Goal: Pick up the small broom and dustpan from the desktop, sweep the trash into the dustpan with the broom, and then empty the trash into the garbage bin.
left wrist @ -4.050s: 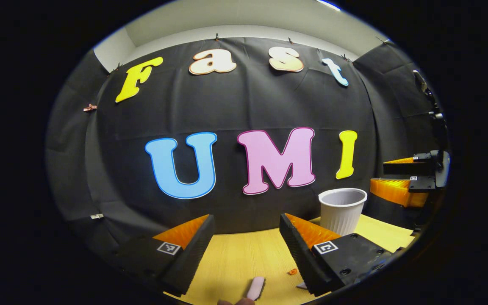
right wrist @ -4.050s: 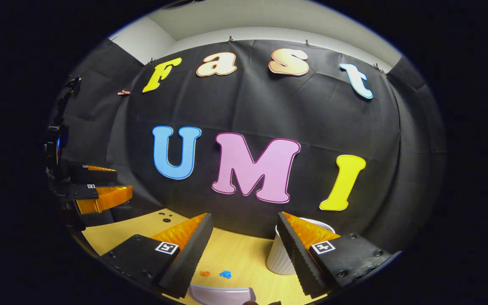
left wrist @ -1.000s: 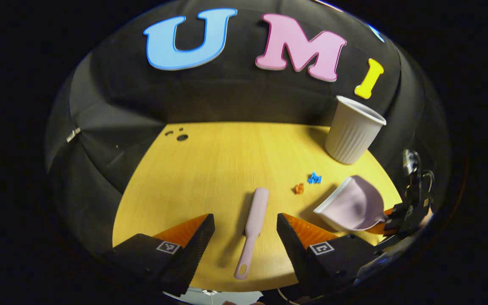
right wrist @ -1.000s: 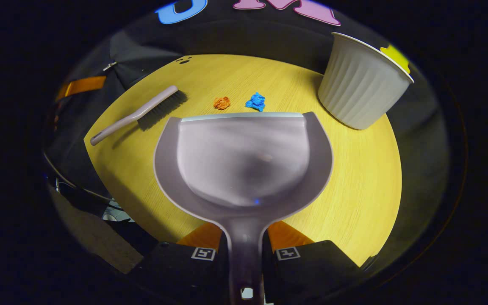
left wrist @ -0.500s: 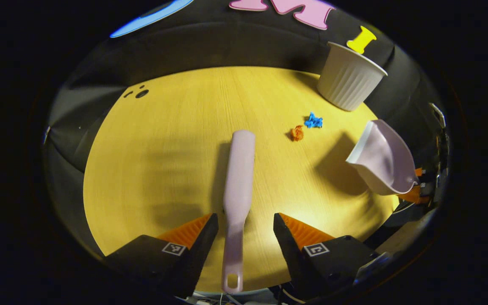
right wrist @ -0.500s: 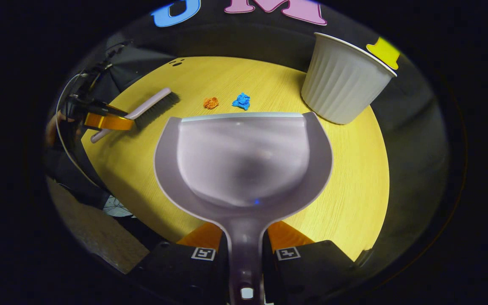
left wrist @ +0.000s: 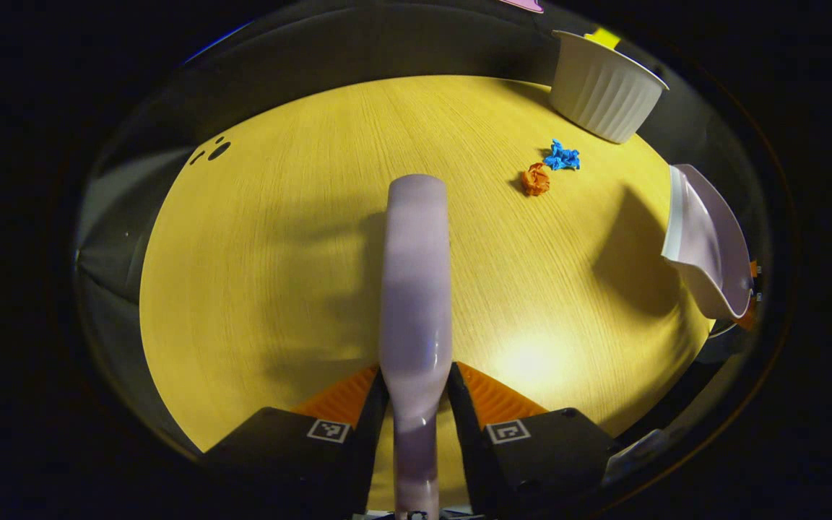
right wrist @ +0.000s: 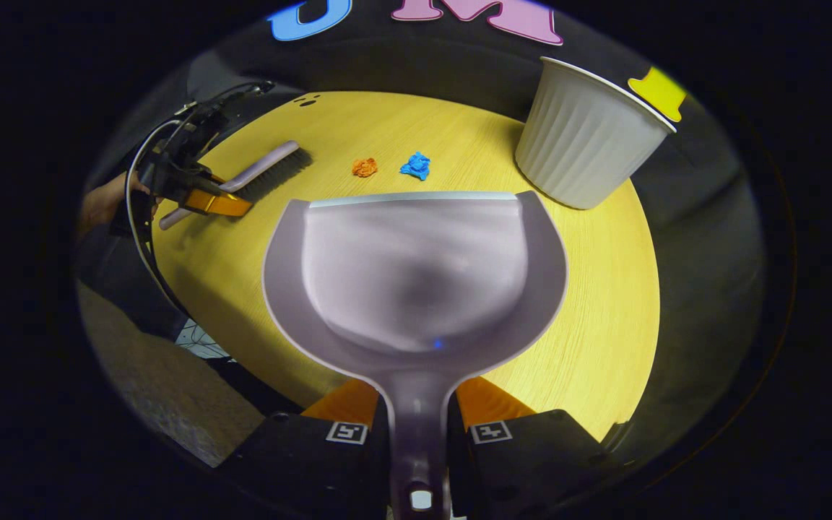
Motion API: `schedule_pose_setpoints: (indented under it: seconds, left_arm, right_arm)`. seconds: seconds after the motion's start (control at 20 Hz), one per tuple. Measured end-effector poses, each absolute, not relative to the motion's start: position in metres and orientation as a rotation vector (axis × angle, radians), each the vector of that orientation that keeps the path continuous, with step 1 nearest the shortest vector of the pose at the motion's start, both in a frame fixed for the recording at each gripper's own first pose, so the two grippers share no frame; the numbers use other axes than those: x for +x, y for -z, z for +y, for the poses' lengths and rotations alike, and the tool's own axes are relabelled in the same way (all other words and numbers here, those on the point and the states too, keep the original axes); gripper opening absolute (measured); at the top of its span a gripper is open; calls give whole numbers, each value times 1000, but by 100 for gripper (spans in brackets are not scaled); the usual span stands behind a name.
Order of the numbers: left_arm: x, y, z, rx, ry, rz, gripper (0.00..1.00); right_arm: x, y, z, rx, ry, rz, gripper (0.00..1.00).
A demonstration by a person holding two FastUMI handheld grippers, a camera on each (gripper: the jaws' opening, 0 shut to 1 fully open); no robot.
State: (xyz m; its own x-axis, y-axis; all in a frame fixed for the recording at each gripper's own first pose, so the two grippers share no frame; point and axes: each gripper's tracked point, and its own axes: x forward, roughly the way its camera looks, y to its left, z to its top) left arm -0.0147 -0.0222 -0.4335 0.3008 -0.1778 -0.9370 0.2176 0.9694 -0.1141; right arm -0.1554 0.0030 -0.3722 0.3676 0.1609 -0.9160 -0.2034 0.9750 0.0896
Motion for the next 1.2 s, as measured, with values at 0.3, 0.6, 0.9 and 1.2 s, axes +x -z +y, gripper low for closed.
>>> schedule_pose_setpoints:
  seconds: [0.3, 0.6, 0.9, 1.2]
  left_arm:
    - [2, 429, -20, 79, 244, 1207, 28]
    - [89, 394, -47, 147, 298, 1067, 27]
    - [152, 406, -87, 311, 410, 1057, 25]
    - [154, 426, -122, 423, 513, 1091, 25]
  right_arm:
    - [-153, 376, 9, -56, -305, 1275, 39]
    - [-144, 380, 12, -114, -390, 1351, 37]
    - [-143, 384, -2, -145, -392, 1467, 37]
    - [-136, 391, -9, -141, -394, 1486, 37]
